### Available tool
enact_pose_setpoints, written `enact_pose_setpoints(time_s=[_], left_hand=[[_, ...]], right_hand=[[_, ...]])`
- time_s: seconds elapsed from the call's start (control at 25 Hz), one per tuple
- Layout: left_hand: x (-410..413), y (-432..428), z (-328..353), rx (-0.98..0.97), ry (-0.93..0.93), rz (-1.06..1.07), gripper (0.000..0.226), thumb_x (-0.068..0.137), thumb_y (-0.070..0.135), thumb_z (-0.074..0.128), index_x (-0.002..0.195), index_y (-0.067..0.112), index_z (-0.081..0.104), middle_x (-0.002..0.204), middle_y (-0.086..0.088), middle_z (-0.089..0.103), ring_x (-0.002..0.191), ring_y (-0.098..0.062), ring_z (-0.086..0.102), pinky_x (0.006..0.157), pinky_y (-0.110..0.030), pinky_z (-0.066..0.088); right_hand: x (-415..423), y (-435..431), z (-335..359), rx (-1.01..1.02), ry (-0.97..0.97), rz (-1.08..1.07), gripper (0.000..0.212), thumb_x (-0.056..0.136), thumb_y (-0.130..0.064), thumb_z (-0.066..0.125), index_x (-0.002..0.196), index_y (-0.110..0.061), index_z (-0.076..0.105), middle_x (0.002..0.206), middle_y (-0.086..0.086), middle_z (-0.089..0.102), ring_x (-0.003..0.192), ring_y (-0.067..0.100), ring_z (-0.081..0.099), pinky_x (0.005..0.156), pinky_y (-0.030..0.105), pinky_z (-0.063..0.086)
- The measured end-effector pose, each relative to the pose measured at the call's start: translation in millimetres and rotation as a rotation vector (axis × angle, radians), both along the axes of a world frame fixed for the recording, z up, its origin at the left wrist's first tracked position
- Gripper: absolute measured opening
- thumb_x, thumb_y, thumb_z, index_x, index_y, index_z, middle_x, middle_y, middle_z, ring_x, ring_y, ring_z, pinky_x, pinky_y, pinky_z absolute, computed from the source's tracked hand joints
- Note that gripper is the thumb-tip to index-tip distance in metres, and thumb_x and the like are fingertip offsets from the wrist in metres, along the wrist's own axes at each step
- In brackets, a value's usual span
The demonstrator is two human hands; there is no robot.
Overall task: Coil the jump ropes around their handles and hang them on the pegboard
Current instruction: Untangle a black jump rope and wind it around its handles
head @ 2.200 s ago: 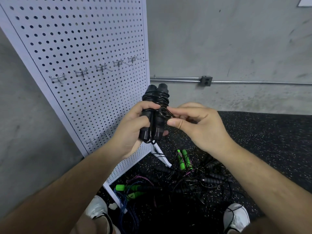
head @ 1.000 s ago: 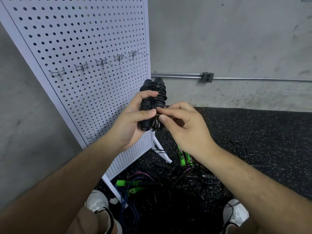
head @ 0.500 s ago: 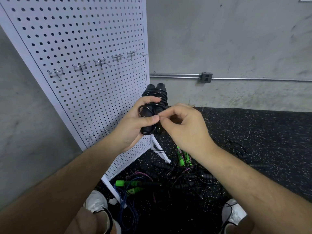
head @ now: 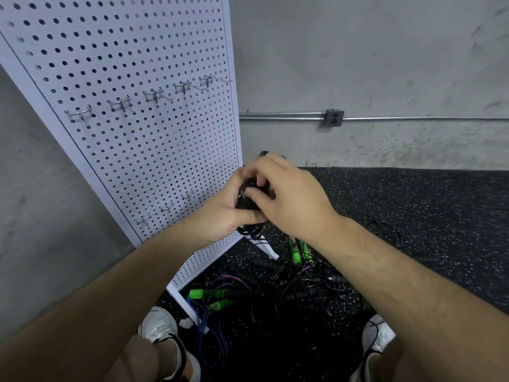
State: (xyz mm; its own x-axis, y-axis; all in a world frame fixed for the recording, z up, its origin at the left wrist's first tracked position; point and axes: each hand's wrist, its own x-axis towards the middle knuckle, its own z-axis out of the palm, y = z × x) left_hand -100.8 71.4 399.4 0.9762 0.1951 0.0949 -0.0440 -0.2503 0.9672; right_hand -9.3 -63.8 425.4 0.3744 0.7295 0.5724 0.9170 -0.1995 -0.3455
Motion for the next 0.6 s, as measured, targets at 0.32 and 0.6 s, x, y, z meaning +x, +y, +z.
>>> enact_pose_setpoints(time_s=[0.32, 0.6], left_hand=[[2.2, -8.4, -10.2, 0.173, 0.130, 0.053, 0.088, 0.084, 0.002, 0.079, 0.131, 0.056, 0.028, 0.117, -0.003, 0.064, 0.111, -0.017, 0.066, 0.097, -0.035, 0.056], [4.5, -16.8, -17.9, 0.126, 0.112, 0.093, 0.092, 0.083, -0.005, 0.076, 0.150, 0.036, 0.028, 0.127, 0.010, 0.055, 0.109, -0.004, 0.062, 0.085, -0.017, 0.053]], right_hand=[[3.9, -0.8, -13.2, -0.005, -0.168, -0.078, 0.008, 0.084, -0.030, 0.069, 0.085, -0.026, 0.075, 0.089, -0.011, 0.067, 0.086, 0.020, 0.063, 0.066, 0.035, 0.054], [2.7, -3.0, -23.2, -0.077, 0.207, -0.276, 0.012, 0.091, -0.034, 0.065, 0.103, -0.034, 0.069, 0.093, -0.013, 0.073, 0.089, 0.013, 0.067, 0.076, 0.031, 0.053]])
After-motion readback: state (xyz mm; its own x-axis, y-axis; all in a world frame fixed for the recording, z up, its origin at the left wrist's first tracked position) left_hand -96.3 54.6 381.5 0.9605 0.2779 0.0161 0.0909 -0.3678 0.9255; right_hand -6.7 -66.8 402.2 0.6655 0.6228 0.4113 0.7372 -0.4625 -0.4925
